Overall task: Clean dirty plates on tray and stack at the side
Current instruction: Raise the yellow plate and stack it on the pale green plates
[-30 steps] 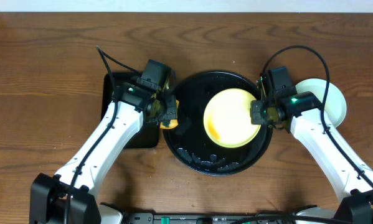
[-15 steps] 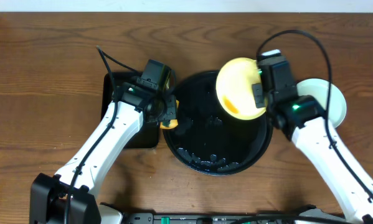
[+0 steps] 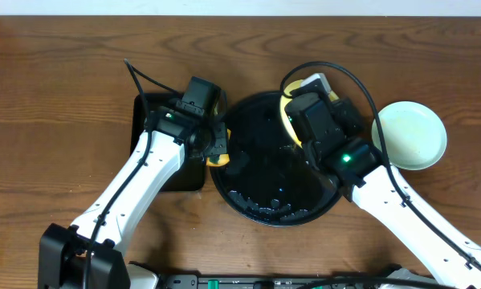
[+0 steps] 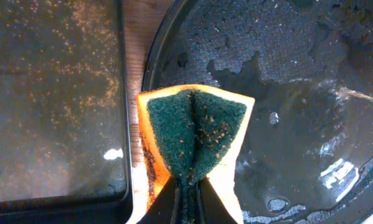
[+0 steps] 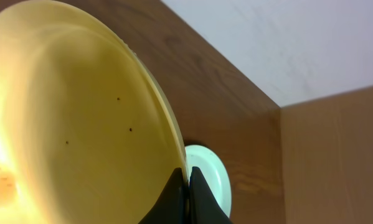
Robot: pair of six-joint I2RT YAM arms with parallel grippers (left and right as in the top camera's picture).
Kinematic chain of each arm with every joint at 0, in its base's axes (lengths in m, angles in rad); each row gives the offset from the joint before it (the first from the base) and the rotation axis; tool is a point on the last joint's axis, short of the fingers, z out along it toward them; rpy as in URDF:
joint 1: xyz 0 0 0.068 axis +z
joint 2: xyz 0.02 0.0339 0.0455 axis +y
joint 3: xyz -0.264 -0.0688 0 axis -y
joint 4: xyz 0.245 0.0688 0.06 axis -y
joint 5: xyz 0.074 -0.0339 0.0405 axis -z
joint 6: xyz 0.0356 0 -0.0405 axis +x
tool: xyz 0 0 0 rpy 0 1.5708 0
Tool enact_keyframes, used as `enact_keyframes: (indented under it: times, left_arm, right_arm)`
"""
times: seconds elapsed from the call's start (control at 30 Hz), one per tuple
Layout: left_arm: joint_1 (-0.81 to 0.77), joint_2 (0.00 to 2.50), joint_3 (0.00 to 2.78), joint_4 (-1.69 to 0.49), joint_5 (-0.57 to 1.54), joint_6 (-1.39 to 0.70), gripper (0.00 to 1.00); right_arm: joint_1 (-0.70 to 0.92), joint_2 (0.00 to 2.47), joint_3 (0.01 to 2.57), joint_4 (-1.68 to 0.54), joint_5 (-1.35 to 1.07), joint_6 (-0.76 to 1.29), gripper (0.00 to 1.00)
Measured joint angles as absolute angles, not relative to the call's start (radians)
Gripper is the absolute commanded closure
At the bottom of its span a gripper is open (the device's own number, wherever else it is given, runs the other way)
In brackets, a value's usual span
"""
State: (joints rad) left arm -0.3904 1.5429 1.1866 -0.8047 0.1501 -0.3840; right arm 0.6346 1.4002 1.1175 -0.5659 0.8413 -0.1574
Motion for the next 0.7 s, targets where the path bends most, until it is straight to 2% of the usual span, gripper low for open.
enact_keyframes:
  times: [0.3, 0.7]
  left_arm:
    - [-0.390, 1.543, 1.187, -0.805, 0.150, -0.384, 0.92]
    - [-0.327, 1.543, 1.186, -0.805, 0.108, -0.372, 0.93]
  right_arm:
    - [0.584, 1.400, 1.118, -0.590, 0.797, 0.072, 0.99]
    - [0.205, 1.400, 1.118, -0.709, 0.573, 0.334, 0.99]
